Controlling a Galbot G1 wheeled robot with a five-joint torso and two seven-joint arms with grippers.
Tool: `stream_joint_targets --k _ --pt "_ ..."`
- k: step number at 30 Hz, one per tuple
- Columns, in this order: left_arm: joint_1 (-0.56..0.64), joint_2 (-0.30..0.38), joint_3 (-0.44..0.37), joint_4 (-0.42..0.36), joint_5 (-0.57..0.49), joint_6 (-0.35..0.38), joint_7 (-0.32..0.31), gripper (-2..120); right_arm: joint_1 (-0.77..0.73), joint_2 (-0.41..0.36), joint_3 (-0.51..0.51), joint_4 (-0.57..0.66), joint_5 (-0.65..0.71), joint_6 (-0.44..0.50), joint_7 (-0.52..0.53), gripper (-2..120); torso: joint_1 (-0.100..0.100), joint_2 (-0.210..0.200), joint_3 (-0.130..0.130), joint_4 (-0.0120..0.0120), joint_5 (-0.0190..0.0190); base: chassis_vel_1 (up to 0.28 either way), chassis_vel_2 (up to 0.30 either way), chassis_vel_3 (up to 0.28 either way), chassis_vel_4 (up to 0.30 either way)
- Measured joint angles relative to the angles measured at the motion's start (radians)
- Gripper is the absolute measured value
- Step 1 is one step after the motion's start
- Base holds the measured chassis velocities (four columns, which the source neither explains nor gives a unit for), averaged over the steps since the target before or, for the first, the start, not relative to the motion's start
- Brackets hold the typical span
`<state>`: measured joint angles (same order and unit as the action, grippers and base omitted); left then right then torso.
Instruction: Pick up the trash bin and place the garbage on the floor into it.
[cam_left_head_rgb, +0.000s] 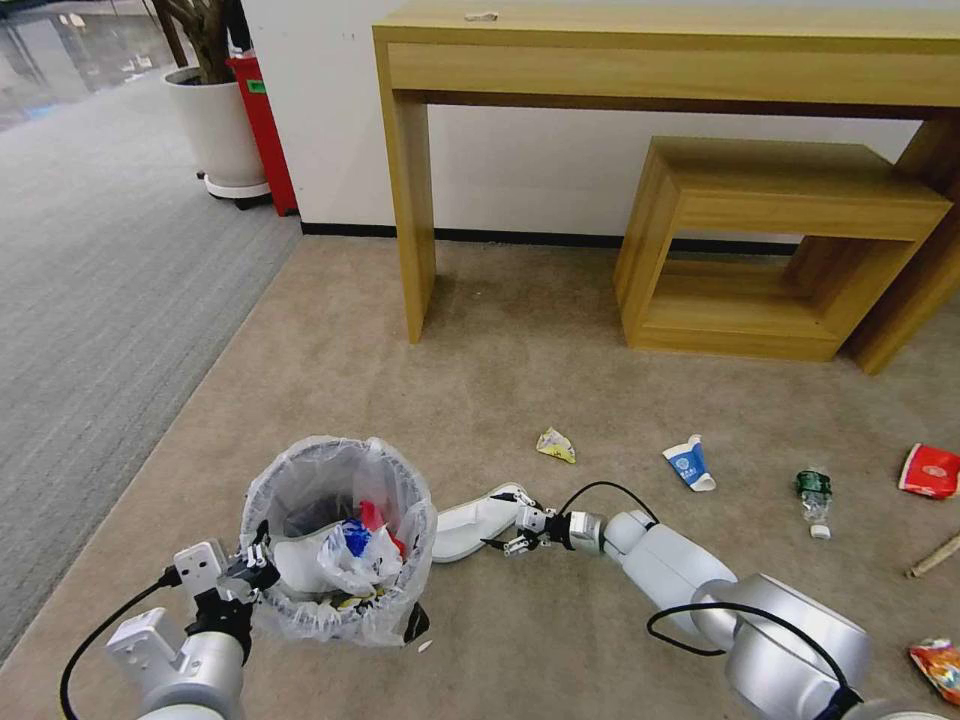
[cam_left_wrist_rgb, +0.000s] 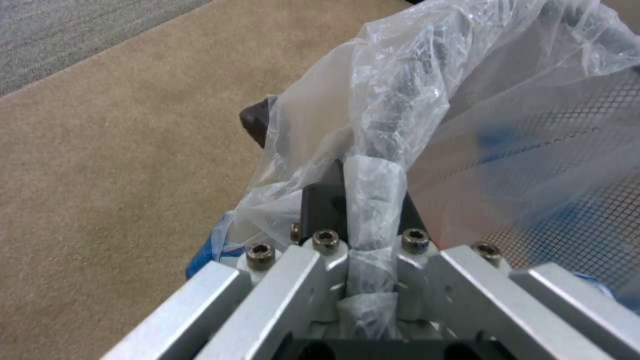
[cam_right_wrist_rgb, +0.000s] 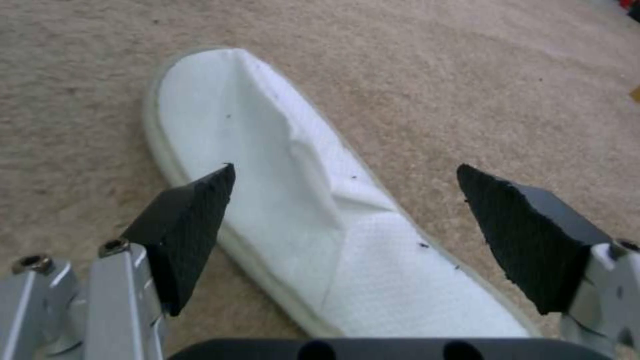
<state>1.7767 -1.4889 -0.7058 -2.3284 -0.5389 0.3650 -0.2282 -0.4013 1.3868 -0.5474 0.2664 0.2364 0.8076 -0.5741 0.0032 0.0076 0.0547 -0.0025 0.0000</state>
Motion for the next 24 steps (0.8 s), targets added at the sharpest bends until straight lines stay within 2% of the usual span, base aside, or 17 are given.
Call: stream_joint_targets --k 11,16,24 --pt "0.009 -0.005 0.0 -0.012 0.002 -0.002 0.004 1 0.023 0.027 0.002 -0.019 -0.013 -0.001 0.027 86 0.0 0.0 0.0 0.0 -0.0001 0.0 0.0 0.0 0.0" --pt "0.016 -0.005 -0.001 -0.02 0.002 -0.002 0.005 1 0.026 0.045 0.003 -0.031 -0.021 -0.008 0.038 82 0.0 0.0 0.0 0.0 -0.0001 0.0 0.0 0.0 0.0" --pt "0.015 -0.004 0.0 -0.022 0.002 -0.003 0.005 1 0.024 0.066 0.007 -0.044 -0.038 -0.017 0.04 86 0.0 0.0 0.0 0.0 -0.0001 0.0 0.0 0.0 0.0"
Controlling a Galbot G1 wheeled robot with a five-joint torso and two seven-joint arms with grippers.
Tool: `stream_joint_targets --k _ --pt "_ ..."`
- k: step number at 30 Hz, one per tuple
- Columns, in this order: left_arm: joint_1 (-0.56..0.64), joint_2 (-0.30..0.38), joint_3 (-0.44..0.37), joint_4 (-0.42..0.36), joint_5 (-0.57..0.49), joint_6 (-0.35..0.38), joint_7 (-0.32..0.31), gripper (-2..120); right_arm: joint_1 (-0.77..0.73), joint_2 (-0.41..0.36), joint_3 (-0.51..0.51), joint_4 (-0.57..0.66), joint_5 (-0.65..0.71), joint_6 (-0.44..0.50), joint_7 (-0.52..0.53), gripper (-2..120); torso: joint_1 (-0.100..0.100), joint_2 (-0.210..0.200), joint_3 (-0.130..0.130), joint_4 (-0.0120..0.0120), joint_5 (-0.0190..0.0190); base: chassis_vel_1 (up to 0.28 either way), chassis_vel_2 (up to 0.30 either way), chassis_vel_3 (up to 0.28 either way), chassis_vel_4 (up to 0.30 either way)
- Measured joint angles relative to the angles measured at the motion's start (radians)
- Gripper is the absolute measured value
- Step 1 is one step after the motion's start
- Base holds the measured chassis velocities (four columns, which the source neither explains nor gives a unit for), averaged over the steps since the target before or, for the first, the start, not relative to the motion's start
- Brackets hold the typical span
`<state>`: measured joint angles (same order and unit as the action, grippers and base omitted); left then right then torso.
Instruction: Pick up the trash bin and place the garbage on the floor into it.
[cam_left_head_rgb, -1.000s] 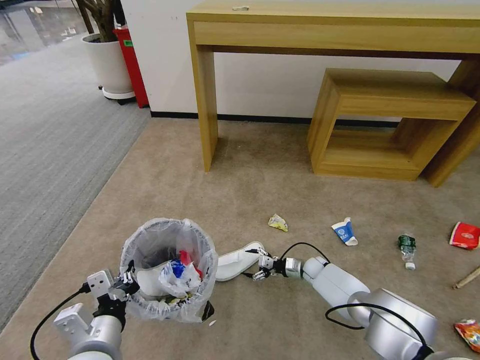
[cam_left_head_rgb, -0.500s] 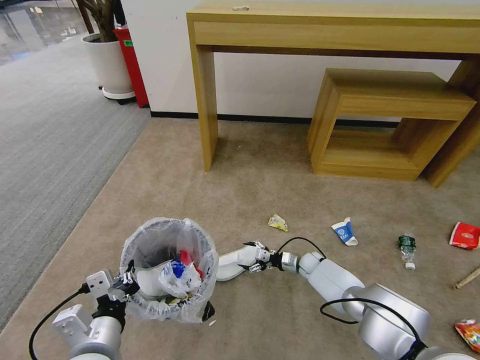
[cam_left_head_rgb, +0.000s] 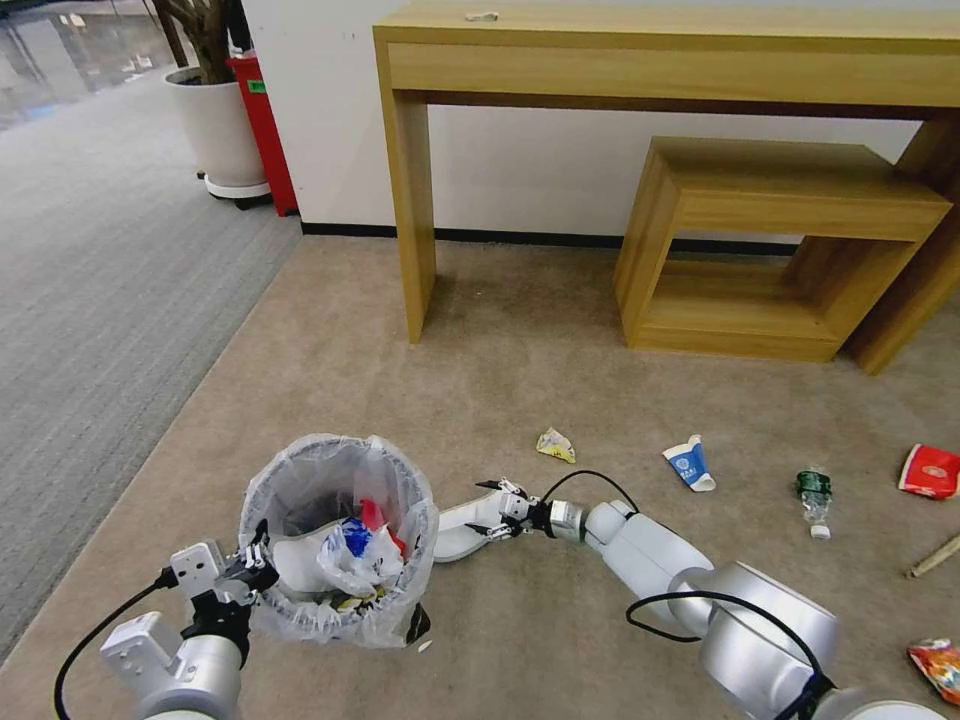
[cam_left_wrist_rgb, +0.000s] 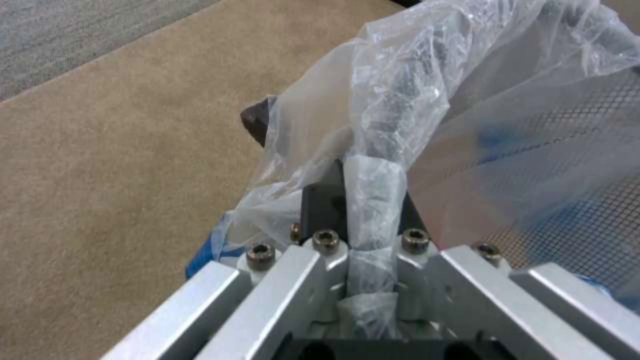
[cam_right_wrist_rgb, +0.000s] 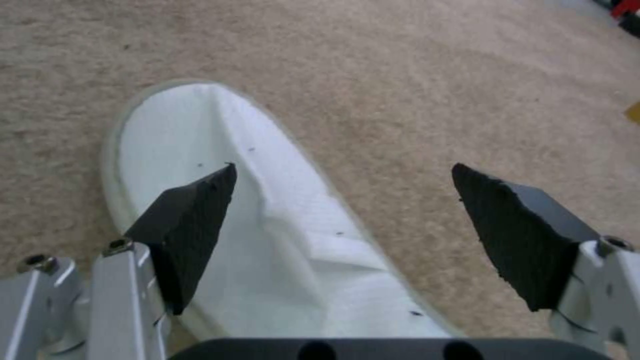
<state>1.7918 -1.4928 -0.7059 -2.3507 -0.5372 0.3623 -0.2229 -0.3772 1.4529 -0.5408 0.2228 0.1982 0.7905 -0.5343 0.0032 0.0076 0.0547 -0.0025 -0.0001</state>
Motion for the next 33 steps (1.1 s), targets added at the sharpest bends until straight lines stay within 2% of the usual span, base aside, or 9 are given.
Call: stream_joint_targets --k 21,33 --pt "-0.01 -0.003 0.005 0.003 -0.004 0.0 0.002 1 -0.013 0.04 -0.004 -0.04 -0.037 -0.006 0.0 83 0.0 0.0 0.0 0.0 0.0001 0.0 0.0 0.0 0.0" --pt "-0.008 -0.003 0.007 0.0 -0.005 -0.001 0.003 1 -0.015 0.054 0.029 -0.073 -0.072 -0.035 0.016 74 0.0 0.0 0.0 -0.0001 0.0 0.0 0.0 0.0 0.0"
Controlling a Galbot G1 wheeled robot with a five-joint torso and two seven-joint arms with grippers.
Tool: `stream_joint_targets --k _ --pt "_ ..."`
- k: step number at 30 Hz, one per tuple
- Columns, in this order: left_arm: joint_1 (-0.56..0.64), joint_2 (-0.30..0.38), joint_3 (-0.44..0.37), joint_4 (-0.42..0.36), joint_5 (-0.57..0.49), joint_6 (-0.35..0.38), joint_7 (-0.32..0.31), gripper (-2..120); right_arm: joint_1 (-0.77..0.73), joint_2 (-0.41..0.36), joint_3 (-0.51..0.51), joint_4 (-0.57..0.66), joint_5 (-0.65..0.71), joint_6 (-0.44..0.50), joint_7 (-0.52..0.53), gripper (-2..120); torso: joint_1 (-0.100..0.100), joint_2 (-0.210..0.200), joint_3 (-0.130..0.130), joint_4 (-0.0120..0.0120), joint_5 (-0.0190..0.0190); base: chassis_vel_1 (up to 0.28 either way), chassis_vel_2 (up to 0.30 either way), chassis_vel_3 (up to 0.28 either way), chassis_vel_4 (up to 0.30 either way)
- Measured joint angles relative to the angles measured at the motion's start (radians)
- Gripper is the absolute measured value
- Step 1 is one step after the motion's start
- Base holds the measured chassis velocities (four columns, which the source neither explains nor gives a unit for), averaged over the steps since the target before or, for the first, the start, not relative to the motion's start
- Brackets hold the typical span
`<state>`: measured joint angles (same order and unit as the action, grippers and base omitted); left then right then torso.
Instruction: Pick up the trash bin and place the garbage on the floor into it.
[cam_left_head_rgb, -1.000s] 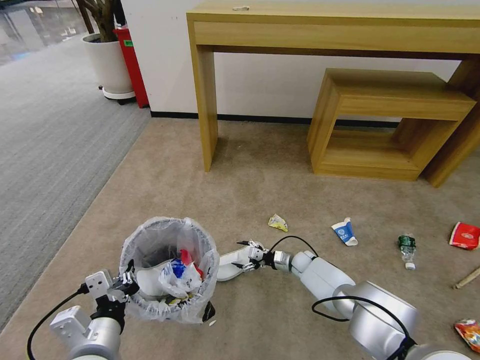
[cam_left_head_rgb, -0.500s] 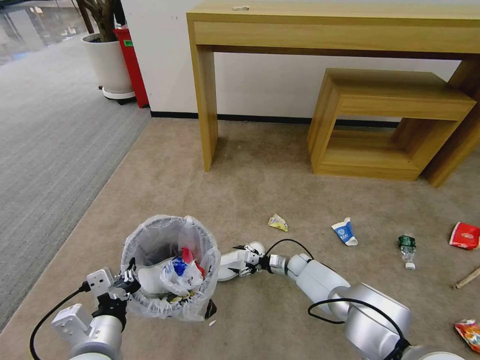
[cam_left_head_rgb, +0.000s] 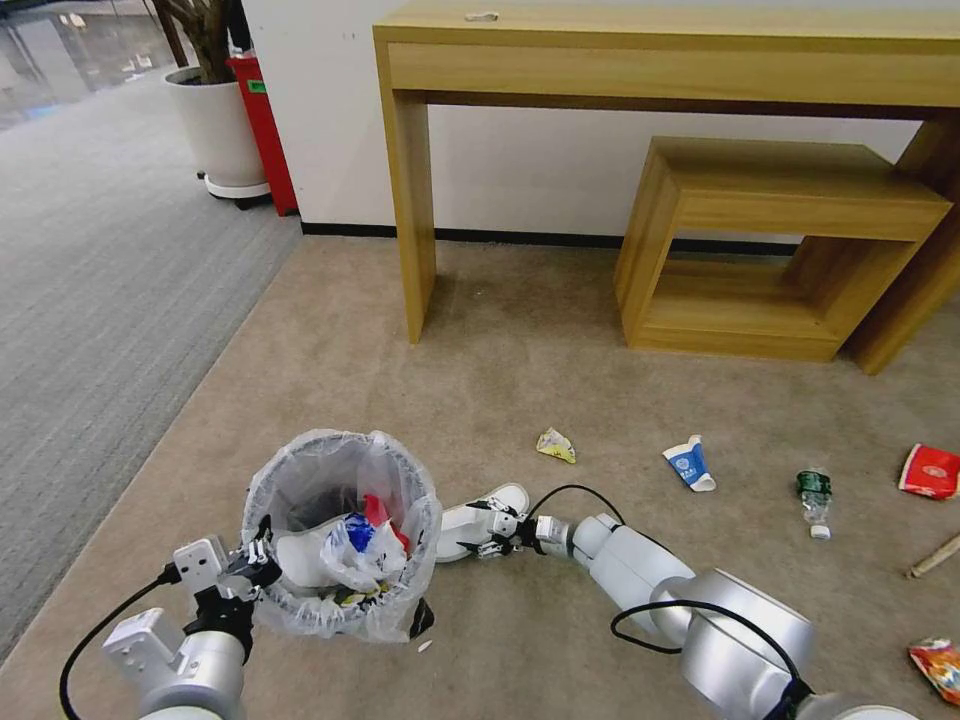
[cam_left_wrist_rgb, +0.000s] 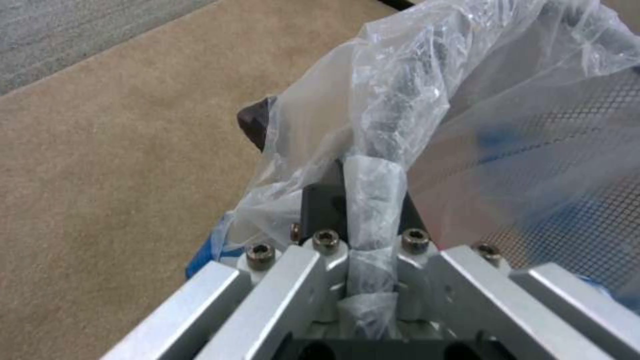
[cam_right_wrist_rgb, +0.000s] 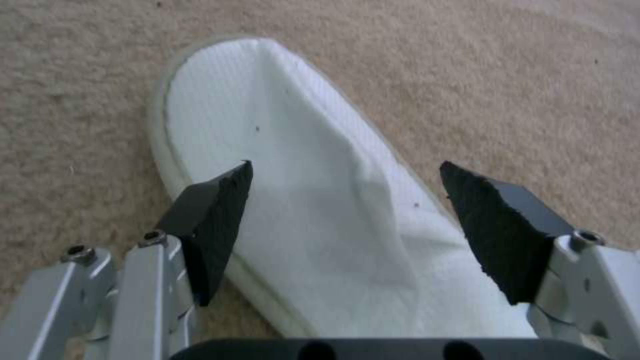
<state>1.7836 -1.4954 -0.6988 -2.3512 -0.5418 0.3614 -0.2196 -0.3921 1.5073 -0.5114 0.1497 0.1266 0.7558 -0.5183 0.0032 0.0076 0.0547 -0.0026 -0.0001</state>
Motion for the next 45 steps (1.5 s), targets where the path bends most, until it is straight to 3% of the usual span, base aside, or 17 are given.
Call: stream_joint_targets --k 13,18,35,36,45 --pt "0.0 0.0 0.003 0.0 0.001 -0.01 0.01 1 -0.002 0.01 0.03 -0.019 -0.028 -0.026 0.009 41 0.0 0.0 0.0 0.0001 0.0001 0.0 0.0 0.0 0.0" --pt "0.002 -0.001 0.004 0.0 0.001 -0.011 0.012 1 0.0 0.012 0.03 -0.02 -0.027 -0.035 0.01 38 0.0 0.0 0.0 0.0001 0.0 0.0 0.0 0.0 0.0" --pt "0.004 -0.011 0.015 0.006 0.011 -0.024 0.021 1 -0.007 0.02 0.032 -0.021 -0.03 -0.039 0.017 13 0.0 0.0 0.0 0.0001 0.0 0.0 0.0 0.0 0.0" --pt "0.002 -0.012 0.017 0.007 0.012 -0.024 0.021 1 -0.009 0.02 0.033 -0.02 -0.031 -0.037 0.017 7 0.0 0.0 0.0 0.0001 0.0 0.0 0.0 0.0 0.0" --pt "-0.001 -0.017 0.019 0.01 0.017 -0.028 0.023 1 -0.011 0.01 0.039 -0.018 -0.034 -0.027 0.013 0 0.0 0.0 0.0 0.0001 0.0 0.0 0.0 0.0 0.0"
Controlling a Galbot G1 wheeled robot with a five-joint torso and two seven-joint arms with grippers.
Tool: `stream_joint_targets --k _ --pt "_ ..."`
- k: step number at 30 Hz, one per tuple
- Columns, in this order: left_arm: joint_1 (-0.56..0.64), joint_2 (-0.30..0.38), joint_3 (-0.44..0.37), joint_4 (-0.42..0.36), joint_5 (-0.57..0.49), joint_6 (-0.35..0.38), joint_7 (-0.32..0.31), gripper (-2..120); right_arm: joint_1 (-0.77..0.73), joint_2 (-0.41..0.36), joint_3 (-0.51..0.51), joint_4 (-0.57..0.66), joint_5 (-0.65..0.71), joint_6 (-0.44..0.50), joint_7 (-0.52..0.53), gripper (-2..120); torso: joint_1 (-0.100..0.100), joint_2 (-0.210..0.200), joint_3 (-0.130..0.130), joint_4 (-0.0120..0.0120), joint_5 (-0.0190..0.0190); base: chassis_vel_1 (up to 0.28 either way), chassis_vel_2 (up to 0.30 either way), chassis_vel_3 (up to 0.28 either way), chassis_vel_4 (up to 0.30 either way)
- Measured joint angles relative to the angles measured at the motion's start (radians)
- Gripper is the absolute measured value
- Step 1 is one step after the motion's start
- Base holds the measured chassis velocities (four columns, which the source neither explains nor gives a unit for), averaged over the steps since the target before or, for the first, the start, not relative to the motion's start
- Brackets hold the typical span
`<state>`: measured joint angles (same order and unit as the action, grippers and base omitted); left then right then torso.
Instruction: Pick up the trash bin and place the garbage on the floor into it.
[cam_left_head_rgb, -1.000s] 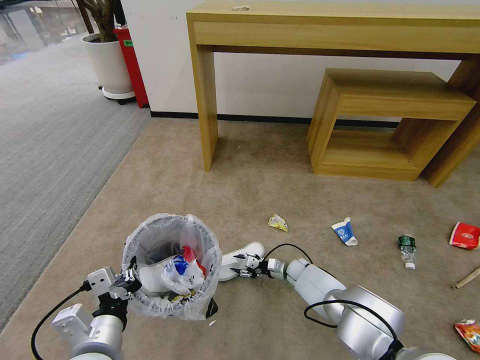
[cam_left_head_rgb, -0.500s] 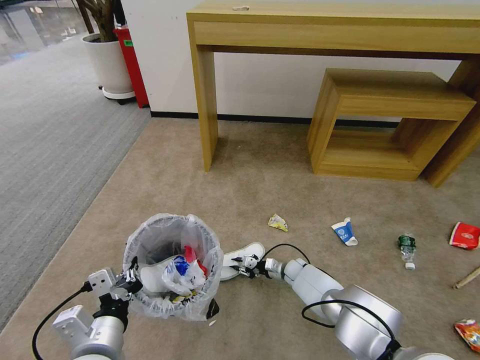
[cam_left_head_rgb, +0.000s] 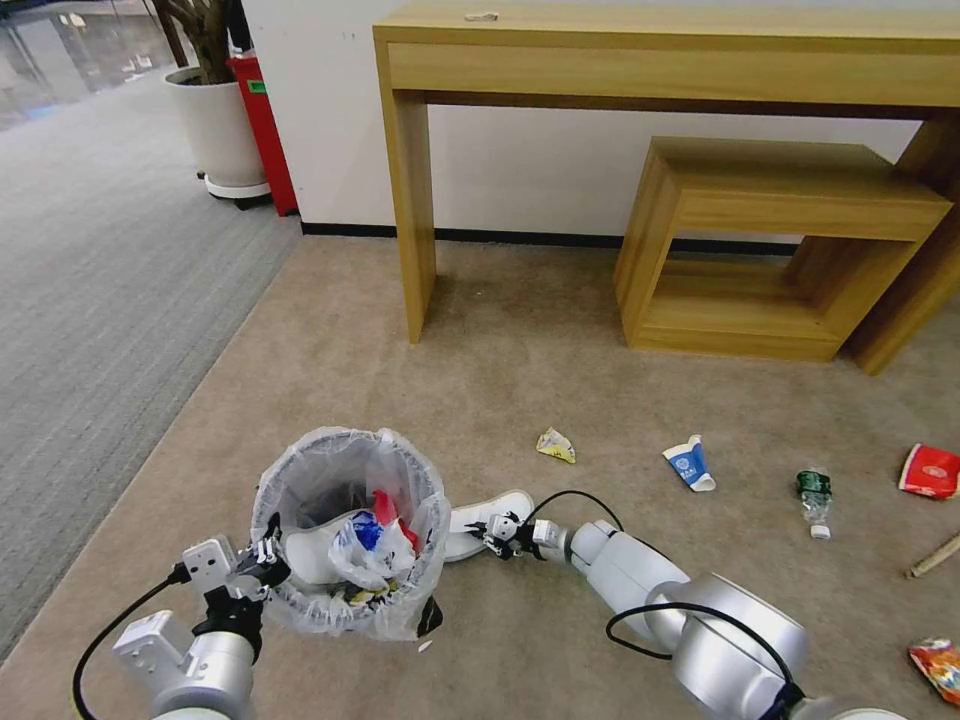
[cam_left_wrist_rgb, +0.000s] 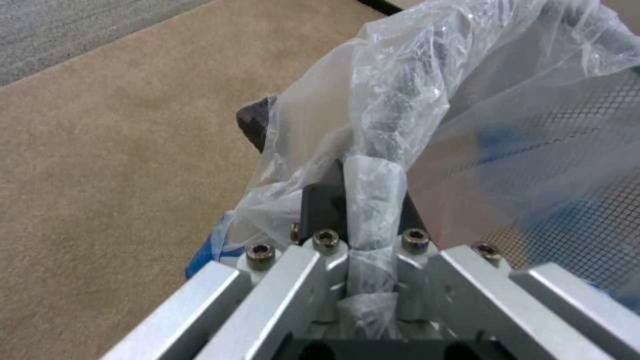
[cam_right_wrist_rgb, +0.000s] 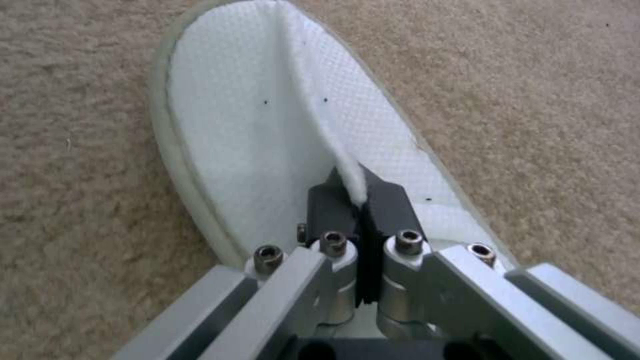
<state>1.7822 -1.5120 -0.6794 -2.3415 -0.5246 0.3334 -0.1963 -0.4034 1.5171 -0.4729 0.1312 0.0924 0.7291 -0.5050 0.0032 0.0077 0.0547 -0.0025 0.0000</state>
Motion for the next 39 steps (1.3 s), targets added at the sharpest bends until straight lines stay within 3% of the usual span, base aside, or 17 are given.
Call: stream_joint_targets --k 8,16,19,32,34,36,38,39 --pt "-0.009 -0.003 0.0 0.016 0.003 -0.003 0.001 1 0.003 -0.01 0.023 0.016 0.013 0.041 -0.034 0 0.0 0.0 0.0 0.0001 0.0001 0.0 0.0 0.0 0.0" --pt "-0.023 -0.003 -0.008 0.056 0.004 -0.003 -0.005 1 -0.036 -0.117 -0.006 0.184 0.171 0.079 -0.09 0 0.0 0.0 0.0 -0.0005 0.0 0.0 0.0 0.0 0.0" --pt "-0.022 -0.001 -0.012 0.065 0.003 -0.001 -0.007 1 -0.057 -0.184 -0.034 0.329 0.298 0.08 -0.087 0 0.0 0.0 0.0 0.0002 0.0004 0.0 0.0 0.0 0.0" --pt "-0.028 0.015 -0.023 0.096 -0.005 0.004 -0.013 1 -0.093 -0.358 -0.049 0.631 0.425 0.06 -0.016 0 0.0 0.0 0.0 0.0004 0.0003 0.0 0.0 0.0 0.0" --pt "-0.028 0.019 -0.019 0.101 -0.008 0.005 -0.014 1 -0.101 -0.453 -0.035 0.775 0.476 0.037 0.004 0 0.0 0.0 0.0 -0.0005 0.0002 0.0 0.0 0.0 0.0" --pt "-0.028 0.019 -0.017 0.101 -0.008 0.006 -0.014 1 -0.103 -0.471 -0.032 0.81 0.488 0.029 0.01 0 0.0 0.0 0.0 -0.0005 0.0001 0.0 0.0 0.0 0.0" --pt "-0.031 0.021 -0.011 0.102 -0.008 0.009 -0.015 1 -0.11 -0.53 -0.025 0.961 0.543 0.007 0.031 0 0.0 0.0 0.0 -0.0003 -0.0002 0.0 0.0 0.0 0.0" --pt "-0.031 0.021 -0.011 0.102 -0.008 0.009 -0.015 1 -0.11 -0.53 -0.025 0.961 0.543 0.007 0.031 0 0.0 0.0 0.0 -0.0003 -0.0002 0.0 0.0 0.0 0.0"
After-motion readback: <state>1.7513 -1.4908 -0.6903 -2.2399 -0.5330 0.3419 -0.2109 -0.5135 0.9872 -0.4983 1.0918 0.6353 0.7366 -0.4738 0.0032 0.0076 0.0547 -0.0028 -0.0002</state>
